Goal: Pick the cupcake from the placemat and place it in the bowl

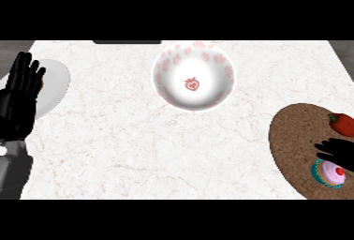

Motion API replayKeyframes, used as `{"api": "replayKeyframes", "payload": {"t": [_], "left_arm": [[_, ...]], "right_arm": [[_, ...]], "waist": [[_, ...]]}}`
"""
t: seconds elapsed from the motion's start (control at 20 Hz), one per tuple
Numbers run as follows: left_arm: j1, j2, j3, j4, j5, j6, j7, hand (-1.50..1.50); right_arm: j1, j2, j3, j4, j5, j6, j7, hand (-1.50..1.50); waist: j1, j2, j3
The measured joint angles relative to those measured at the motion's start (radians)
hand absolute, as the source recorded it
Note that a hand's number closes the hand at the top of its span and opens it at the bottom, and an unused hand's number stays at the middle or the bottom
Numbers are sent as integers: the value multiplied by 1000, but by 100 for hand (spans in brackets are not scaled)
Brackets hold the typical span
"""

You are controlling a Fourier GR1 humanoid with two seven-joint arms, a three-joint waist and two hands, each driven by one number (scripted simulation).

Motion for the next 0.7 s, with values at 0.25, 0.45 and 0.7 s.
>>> {"api": "replayKeyframes", "payload": {"t": [0.25,0.45,0.7], "left_arm": [[-2,-10,14,9,-12,-21,-7,0],[9,-9,34,-7,-11,-43,5,0],[22,-19,53,-8,-20,-63,-2,0]], "right_arm": [[-34,57,26,42,62,-1,16,-150],[-87,91,26,116,109,3,21,-150],[-102,142,29,178,175,-29,14,150]], "waist": [[0,0,0],[1,0,0],[0,0,0]]}}
